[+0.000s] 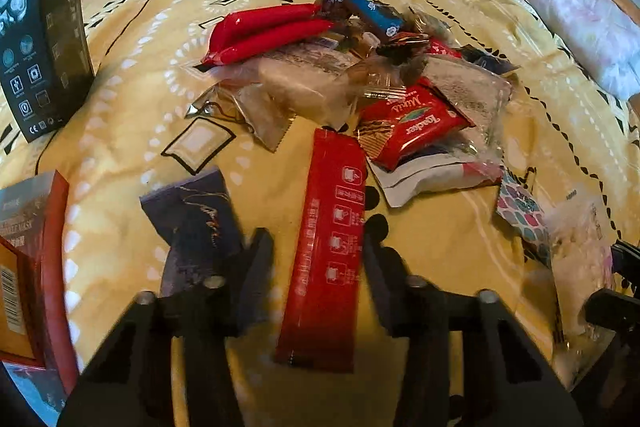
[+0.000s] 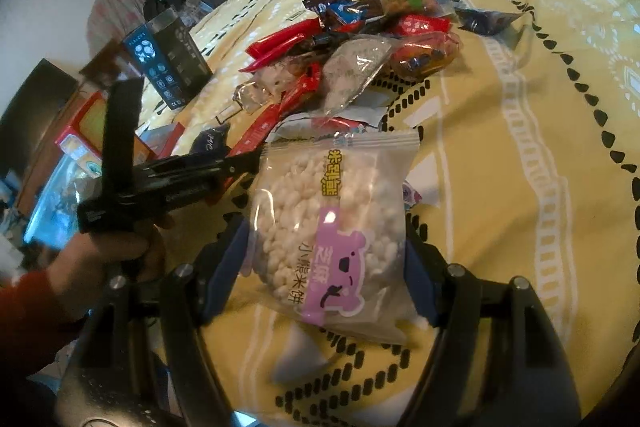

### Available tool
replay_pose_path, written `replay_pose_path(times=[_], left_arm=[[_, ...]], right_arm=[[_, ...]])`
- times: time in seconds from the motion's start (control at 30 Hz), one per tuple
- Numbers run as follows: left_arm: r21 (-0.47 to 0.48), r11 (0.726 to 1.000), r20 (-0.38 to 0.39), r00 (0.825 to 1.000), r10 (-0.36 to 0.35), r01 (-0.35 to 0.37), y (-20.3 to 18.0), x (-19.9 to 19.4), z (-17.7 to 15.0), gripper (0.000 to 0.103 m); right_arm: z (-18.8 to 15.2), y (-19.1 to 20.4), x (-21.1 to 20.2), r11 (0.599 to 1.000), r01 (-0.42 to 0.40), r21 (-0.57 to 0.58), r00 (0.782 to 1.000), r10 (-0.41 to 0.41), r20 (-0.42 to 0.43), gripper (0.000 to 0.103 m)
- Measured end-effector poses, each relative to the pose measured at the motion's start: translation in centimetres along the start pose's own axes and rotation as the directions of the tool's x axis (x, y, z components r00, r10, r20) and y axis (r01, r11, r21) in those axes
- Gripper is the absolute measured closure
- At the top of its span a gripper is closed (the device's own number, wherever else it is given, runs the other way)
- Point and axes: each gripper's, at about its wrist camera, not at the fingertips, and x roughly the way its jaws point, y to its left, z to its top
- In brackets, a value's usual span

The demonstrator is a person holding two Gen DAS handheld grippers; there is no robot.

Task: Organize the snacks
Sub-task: 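Grasp the red stick packet with the left gripper while the right grasps the pink bear puff bag, then carry the red stick packet with the left gripper while the right carries the puff bag to the bowl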

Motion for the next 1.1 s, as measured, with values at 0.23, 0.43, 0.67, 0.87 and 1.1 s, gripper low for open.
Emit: replay_pose_path(times=[0.23, 0.43, 0.67, 0.87, 1.1], left_arm=[[0.016, 0.998, 0.018, 0.998, -0.065, 0.065, -1.4, -3.1, -1.5, 0.083], [0.001, 0.997, 0.124, 0.990, -0.071, 0.071, -1.7, -9.4, -1.7, 0.083], [-0.021, 1.000, 0.256, 0.966, 0.018, -0.013, -0.1, -17.4, -0.4, 0.083], [-0.113, 0.986, 0.302, 0.941, 0.152, -0.123, 4.3, -22.4, 0.1, 0.083], [-0.234, 0.946, 0.326, 0.898, 0.294, -0.225, 10.6, -26.9, -0.7, 0.083]], right_arm=[[0.1, 0.0, -0.6, 1.000, 0.001, 0.011, 0.999, -0.001, 0.034, 0.031], [0.8, 0.8, -2.0, 1.000, -0.003, -0.004, 0.998, 0.003, 0.068, 0.031], [3.5, 3.9, -3.6, 0.997, 0.001, -0.077, 0.994, 0.008, 0.109, 0.031], [6.6, 8.2, -4.2, 0.987, -0.030, -0.160, 0.990, 0.052, 0.131, 0.031], [10.0, 15.0, -4.1, 0.955, -0.072, -0.287, 0.983, 0.117, 0.144, 0.032]])
